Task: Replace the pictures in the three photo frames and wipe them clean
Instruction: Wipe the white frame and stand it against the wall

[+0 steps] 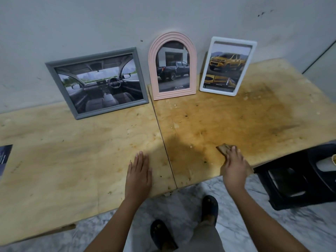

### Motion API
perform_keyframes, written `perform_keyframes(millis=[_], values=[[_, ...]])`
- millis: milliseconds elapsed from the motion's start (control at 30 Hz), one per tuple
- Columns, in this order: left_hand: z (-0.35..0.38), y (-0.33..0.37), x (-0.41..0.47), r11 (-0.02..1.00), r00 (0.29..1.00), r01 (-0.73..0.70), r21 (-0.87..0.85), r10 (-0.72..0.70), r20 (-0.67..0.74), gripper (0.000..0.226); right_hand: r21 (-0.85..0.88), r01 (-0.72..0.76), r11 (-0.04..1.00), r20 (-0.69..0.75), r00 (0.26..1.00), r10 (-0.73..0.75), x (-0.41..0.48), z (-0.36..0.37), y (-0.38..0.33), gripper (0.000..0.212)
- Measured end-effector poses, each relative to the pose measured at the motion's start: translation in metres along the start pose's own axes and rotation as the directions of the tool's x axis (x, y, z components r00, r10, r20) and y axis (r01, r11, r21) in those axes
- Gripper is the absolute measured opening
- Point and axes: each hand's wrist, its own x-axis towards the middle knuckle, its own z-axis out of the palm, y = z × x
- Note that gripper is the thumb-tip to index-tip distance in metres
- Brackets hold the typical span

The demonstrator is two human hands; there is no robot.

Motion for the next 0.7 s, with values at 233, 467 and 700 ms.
perform_keyframes(millis=[233,467,700], values=[[-0.001,0.003,-0.001,0.999,1.0,-0.01,0.03,0.01,-0.013,0.056,0.136,0.165,0.977,0.144,0.972,-0.184,-0.068,0.025,-0.048,0.04],[-0.005,0.006,0.001,0.997,0.999,0.021,-0.077,-0.019,0.027,0.063,0.327,0.154,0.932,0.321,0.91,-0.263,-0.096,0.031,-0.078,0.047],[-0.027,0.028,0.006,0.92,0.984,0.171,-0.352,-0.14,0.111,0.043,0.569,-0.304,0.764,0.498,0.867,-0.025,-0.045,-0.005,-0.109,0.032]])
